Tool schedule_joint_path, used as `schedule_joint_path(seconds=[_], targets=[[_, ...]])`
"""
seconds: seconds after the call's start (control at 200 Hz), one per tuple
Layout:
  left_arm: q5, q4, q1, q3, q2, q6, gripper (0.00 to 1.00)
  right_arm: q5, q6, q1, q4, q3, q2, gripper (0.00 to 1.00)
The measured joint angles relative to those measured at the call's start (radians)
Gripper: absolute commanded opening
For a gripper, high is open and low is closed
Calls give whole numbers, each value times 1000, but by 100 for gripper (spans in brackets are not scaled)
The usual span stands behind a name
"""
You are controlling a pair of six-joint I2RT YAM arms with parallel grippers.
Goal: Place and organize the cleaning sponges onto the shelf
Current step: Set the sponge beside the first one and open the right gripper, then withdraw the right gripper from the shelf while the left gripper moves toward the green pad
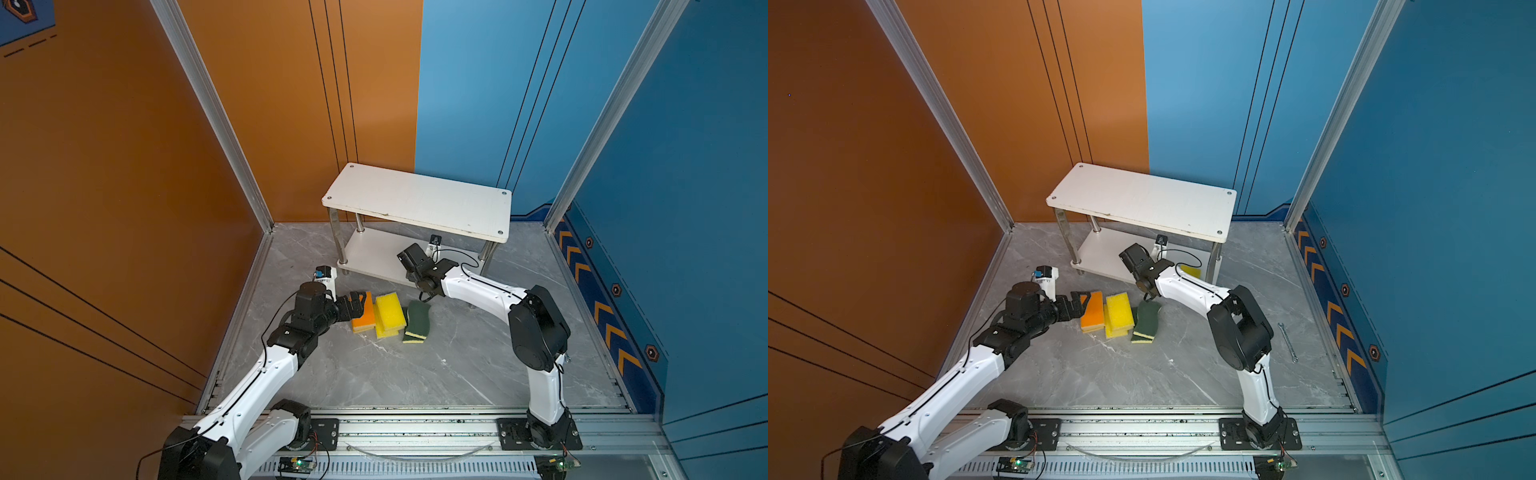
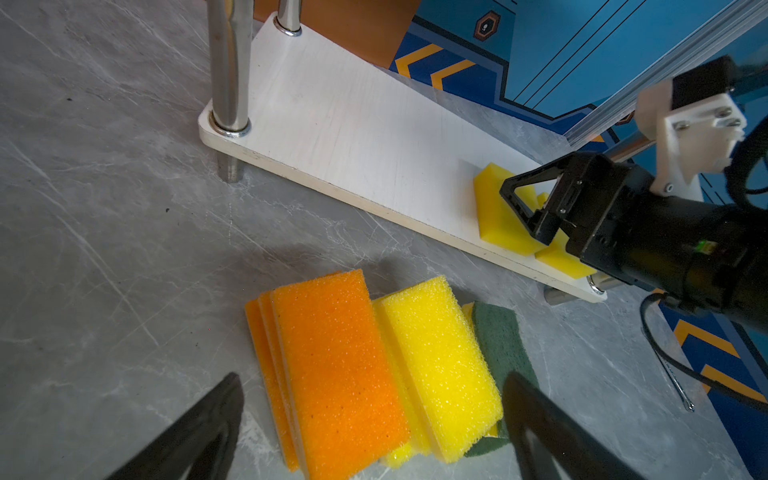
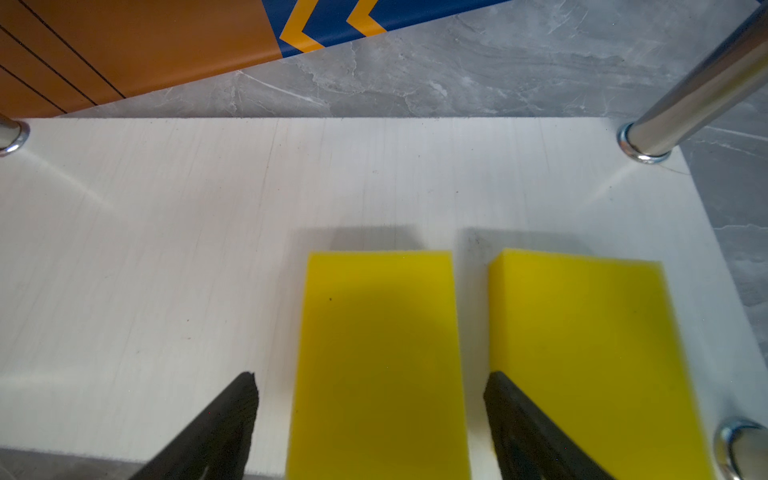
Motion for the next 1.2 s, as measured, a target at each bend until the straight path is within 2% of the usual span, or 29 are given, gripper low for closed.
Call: schedule_joint_path(seconds=[0.391, 0.866, 1.202], targets=[[0, 4, 0, 0, 0, 0, 98, -14, -75, 27, 3, -90, -154, 91], [-2, 4, -34, 0, -13, -23, 97, -274, -360, 39, 26, -234, -290, 94], [-14, 4, -179, 0, -26, -18, 98, -458, -477, 22, 36, -437, -548, 98]])
